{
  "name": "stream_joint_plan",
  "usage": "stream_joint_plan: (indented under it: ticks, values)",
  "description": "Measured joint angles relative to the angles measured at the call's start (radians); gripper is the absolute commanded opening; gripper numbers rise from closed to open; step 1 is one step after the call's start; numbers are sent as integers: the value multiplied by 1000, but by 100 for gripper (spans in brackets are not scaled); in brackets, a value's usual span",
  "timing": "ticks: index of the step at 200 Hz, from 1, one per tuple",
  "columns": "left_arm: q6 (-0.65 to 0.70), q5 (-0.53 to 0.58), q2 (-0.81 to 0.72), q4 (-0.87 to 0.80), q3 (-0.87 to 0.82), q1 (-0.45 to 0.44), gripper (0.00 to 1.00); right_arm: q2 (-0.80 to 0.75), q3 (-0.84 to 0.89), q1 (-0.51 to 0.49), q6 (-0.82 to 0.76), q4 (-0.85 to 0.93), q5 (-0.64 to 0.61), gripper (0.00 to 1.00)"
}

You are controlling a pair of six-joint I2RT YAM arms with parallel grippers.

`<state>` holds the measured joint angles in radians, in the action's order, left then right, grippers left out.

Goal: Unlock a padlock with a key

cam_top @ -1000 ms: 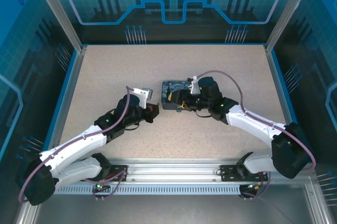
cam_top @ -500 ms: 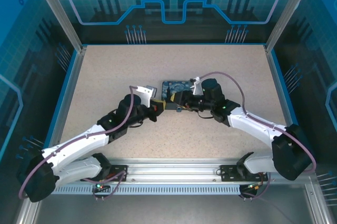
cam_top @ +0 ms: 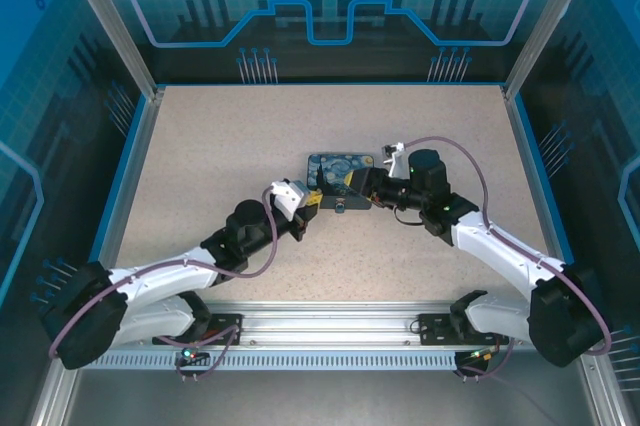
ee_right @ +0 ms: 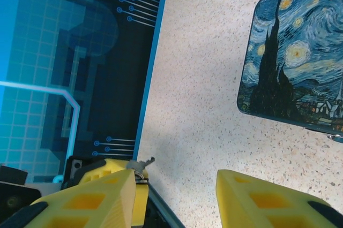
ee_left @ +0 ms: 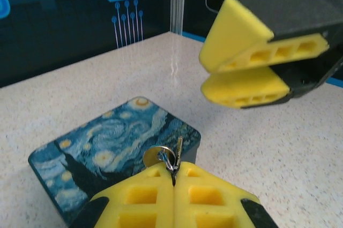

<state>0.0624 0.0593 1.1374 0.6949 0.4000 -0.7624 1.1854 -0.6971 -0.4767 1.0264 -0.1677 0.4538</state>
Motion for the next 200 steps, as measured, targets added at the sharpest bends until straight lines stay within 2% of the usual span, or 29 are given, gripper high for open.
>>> stream_joint_plan:
  ticks: [28, 51, 85, 107, 132, 200]
  values:
    - [-3, -8, 41, 48, 18, 0, 0, 0, -10, -10, -66, 3, 18, 43]
    - [-21, -44, 43, 42, 43, 0, 0, -20, -38, -47, -187, 43, 18, 43]
    - [-84, -117, 41, -19, 95, 0, 0, -96, -58, -61, -358, 106, 6, 43]
    - [-138, -164, 40, -79, 120, 2, 0, -119, -65, -59, -430, 130, 3, 47]
    - [-219, -241, 42, -189, 175, 24, 0, -127, -66, -44, -484, 153, 19, 56]
    - [-306, -363, 80, -318, 267, 35, 0, -122, -90, -34, -548, 181, 90, 52]
